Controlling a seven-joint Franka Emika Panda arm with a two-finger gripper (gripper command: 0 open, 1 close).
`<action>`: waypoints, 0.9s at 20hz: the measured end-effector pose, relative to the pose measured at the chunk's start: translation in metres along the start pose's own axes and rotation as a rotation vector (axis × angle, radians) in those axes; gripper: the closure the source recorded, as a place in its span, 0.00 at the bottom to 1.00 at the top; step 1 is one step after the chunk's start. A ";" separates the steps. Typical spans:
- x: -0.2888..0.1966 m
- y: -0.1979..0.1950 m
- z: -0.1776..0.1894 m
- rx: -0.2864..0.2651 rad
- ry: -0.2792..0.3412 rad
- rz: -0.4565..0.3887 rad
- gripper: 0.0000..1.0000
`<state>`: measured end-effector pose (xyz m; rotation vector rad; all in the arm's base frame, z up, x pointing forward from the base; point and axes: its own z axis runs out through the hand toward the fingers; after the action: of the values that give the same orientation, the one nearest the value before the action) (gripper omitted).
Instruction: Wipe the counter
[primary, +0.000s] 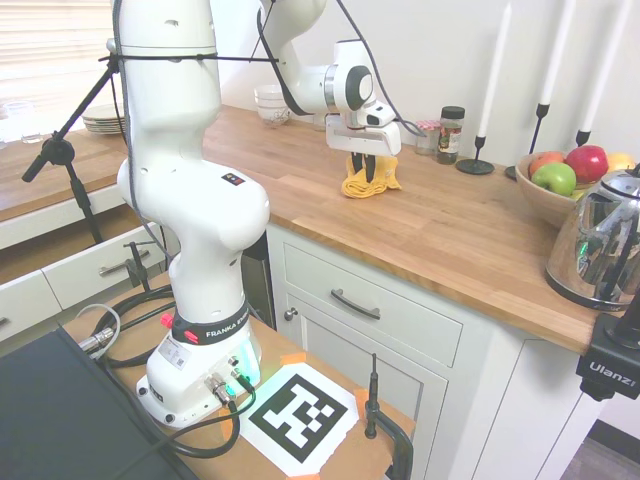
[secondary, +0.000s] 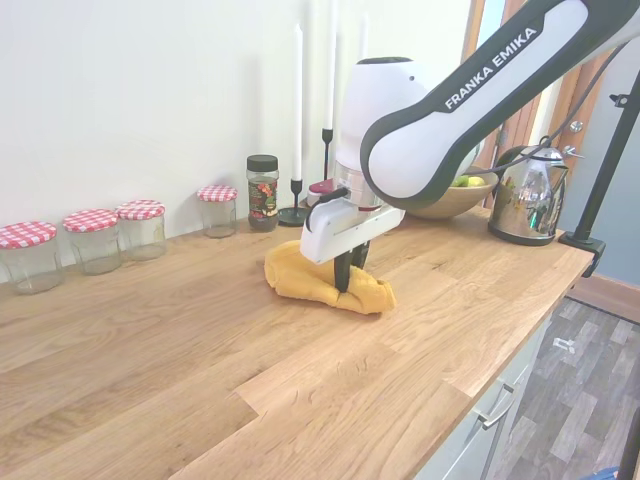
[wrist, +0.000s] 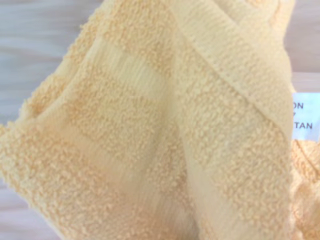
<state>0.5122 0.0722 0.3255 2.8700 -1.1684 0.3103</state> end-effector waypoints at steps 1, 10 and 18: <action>-0.012 -0.009 -0.001 0.000 0.007 -0.012 1.00; -0.056 -0.036 -0.007 0.009 0.023 -0.048 1.00; -0.022 -0.012 -0.003 0.009 0.003 -0.003 1.00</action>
<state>0.5052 0.0962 0.3250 2.8776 -1.1658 0.3207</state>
